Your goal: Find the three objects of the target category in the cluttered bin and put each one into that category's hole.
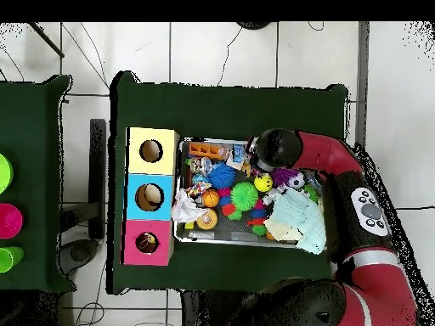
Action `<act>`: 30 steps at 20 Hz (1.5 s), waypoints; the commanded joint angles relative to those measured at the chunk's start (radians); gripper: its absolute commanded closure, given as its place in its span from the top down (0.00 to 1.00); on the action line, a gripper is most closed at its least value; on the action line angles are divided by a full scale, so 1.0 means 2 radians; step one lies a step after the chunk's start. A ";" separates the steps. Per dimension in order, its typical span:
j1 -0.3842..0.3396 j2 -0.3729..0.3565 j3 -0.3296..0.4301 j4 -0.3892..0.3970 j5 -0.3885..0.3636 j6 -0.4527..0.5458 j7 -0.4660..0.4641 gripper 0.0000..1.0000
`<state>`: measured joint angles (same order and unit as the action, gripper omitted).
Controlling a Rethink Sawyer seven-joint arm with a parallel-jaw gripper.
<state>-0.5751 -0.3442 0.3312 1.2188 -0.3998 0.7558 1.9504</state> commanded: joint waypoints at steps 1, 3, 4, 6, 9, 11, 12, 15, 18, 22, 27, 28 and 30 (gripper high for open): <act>0.012 -0.027 0.070 0.040 0.010 0.042 -0.107 0.00; 0.015 -0.033 0.072 0.044 0.005 0.034 -0.103 0.00; 0.016 -0.036 0.074 0.047 0.004 0.031 -0.101 0.00; 0.013 -0.036 0.081 0.051 0.004 0.019 -0.100 0.00; 0.014 -0.036 0.080 0.055 -0.002 -0.001 -0.088 0.00; 0.016 -0.034 0.077 0.057 -0.011 -0.013 -0.085 0.00; 0.017 -0.033 0.075 0.058 -0.016 -0.019 -0.084 0.00; 0.021 -0.037 0.070 0.058 -0.022 -0.009 -0.085 0.00; 0.022 -0.036 0.067 0.056 -0.021 0.001 -0.082 0.00; 0.023 -0.033 0.068 0.046 -0.019 0.017 -0.083 0.00; 0.024 -0.023 0.067 0.035 -0.020 0.019 -0.084 0.00; 0.025 -0.023 0.066 0.036 -0.020 0.019 -0.083 0.00; 0.027 -0.019 0.062 0.031 -0.023 0.021 -0.081 0.00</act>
<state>-0.5238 -0.4124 0.4114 1.2748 -0.4097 0.7616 1.9504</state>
